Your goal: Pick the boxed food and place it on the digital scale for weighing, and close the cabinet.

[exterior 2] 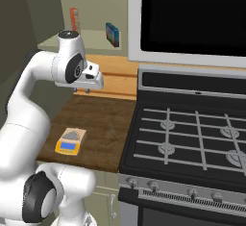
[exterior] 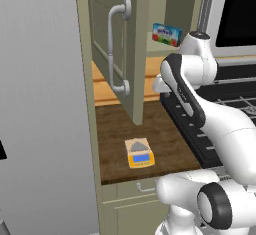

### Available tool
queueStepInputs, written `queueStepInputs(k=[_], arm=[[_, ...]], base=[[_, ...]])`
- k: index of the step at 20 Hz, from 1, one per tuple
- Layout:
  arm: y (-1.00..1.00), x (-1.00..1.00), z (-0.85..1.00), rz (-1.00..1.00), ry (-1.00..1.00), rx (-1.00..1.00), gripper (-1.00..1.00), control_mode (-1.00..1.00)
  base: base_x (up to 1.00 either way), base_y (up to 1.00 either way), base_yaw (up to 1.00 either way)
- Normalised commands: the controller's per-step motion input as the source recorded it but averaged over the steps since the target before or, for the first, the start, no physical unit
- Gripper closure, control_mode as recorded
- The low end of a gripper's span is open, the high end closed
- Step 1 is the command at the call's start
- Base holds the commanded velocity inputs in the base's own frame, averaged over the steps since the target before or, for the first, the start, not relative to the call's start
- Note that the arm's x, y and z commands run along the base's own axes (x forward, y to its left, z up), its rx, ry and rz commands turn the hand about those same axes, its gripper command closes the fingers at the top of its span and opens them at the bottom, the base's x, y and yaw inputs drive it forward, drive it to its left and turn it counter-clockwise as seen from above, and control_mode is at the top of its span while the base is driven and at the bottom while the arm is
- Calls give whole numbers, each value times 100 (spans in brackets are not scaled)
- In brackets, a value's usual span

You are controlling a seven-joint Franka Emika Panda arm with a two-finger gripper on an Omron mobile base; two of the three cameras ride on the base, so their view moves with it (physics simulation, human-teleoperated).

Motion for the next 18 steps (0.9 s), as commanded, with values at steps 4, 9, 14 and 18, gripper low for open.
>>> queueStepInputs(k=[4, 9, 14, 18], arm=[[0, -26, 0, 0, -3, 0, -100, -100], [0, -37, 24, 0, -16, 0, -100, -100], [-1, -37, 54, 1, -3, 0, -100, -100], [-1, -22, 37, 0, 0, 0, -100, -100]], base=[[0, 0, 0], [0, 0, 0], [0, 0, 0], [0, 0, 0]])
